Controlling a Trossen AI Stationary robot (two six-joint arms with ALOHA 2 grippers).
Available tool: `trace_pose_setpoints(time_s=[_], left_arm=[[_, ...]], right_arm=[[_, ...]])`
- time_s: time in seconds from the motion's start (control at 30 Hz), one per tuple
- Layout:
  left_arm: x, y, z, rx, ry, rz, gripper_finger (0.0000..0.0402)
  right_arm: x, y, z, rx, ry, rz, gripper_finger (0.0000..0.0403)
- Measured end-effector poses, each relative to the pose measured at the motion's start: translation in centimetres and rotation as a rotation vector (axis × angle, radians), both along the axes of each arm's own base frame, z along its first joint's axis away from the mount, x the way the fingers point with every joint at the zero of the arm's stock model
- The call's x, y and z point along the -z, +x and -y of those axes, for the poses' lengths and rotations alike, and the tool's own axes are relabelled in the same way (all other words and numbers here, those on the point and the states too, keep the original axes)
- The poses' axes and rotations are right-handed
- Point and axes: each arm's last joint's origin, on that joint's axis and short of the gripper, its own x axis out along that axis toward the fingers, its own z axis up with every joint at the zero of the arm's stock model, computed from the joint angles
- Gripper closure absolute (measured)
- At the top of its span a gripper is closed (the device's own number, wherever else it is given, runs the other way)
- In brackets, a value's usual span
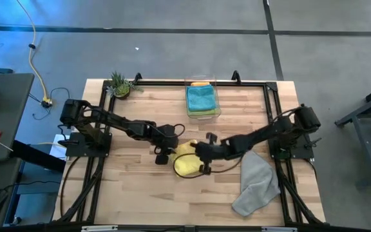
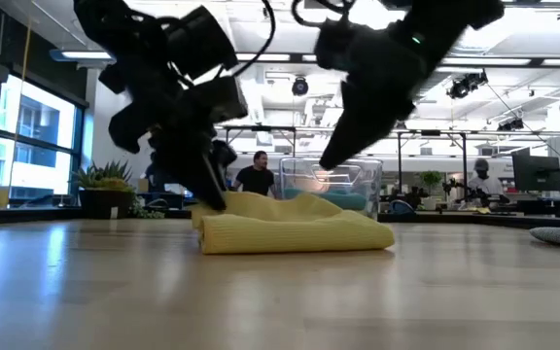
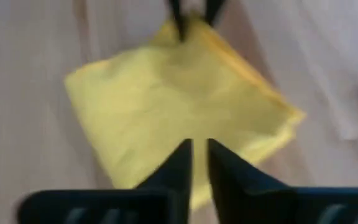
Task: Fold microfiber towels
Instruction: Fold the yellow microfiber cloth
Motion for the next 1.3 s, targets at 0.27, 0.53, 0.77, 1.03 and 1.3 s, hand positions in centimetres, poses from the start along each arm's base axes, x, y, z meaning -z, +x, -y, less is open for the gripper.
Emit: trace_pose_setpoints(time_s=[0.27,0.53,0.77,1.03,1.3], left_arm=[[-3.7,-1.5,-0.2,-0.014,0.024,0.060,0.0271],[-4.5,-0.5,3.1,0.085,-0.041,0.274,0.0300],[-1.5,0.4,5.1,0.036,0.018,0.197,0.0360],[0.7,0.7,5.4,-0.067,0.114,0.130,0.0400],[1.6,1.0,5.0,-0.094,0.144,0.120,0.0401]], right_arm=[[4.0,-2.4,-1.7,0.031,0.073,0.206,0.0378],[6.7,-3.9,-1.1,0.063,0.057,0.195,0.0398],[7.9,-4.3,-1.5,0.082,0.074,0.142,0.0401],[8.0,-5.0,-3.0,0.140,0.127,0.150,0.0402],[6.6,-5.5,-4.1,0.148,0.166,0.206,0.0402]])
